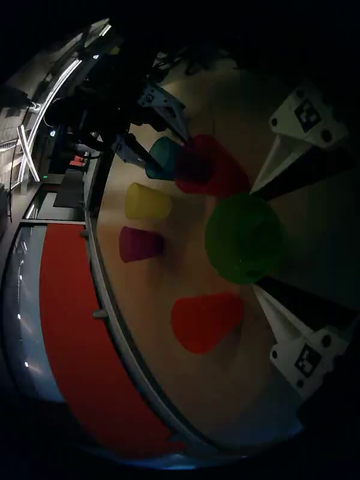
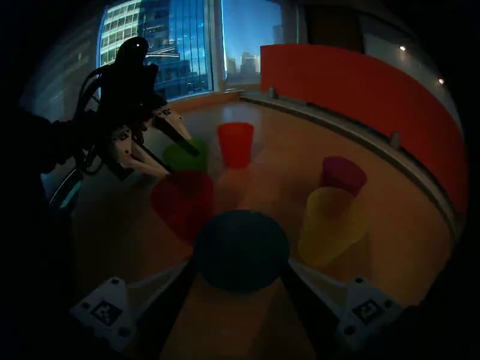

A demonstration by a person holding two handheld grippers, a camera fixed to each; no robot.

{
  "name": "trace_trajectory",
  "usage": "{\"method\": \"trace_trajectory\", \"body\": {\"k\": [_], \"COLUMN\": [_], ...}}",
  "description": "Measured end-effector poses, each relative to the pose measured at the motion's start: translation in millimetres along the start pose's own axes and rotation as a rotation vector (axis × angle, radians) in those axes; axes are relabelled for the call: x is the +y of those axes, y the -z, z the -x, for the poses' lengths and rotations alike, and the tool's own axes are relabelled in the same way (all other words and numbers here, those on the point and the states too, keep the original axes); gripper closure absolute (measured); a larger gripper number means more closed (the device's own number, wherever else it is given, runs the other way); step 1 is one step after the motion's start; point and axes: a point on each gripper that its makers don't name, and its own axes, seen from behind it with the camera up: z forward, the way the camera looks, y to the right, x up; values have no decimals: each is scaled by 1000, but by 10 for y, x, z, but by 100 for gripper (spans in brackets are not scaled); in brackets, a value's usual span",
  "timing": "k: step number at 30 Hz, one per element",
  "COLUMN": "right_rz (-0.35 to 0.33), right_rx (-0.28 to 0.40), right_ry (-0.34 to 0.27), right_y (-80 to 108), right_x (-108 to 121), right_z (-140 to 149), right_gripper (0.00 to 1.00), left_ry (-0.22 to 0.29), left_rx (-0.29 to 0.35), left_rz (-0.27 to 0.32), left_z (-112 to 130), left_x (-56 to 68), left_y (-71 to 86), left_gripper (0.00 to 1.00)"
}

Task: Pour water

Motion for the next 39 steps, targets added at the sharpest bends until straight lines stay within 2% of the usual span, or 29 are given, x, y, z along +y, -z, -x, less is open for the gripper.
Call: {"method": "trace_trajectory", "body": {"k": [9,15,21,27,32,39], "right_rz": [38,68,112,159,230,391], "right_rx": [17,42,83,165,257,392], "right_ry": [-19,-37,-59,-92,-109,-124], "right_y": [160,322,495,675,879,1203], "right_x": [32,31,73,99,178,440], "right_z": [63,91,68,-60,-214,-449], "right_gripper": [0,0,0,0,0,0], "left_ry": [-31,-21,3,26,53,89], "left_rx": [-12,-2,33,94,181,320], "left_rz": [-52,-85,-132,-193,-257,-369], "left_z": [124,178,140,43,-138,-405], "left_x": [-24,-31,-57,-81,-153,-314], "left_y": [132,253,439,661,907,1267], "left_gripper": [14,14,14,14,14,14]}}
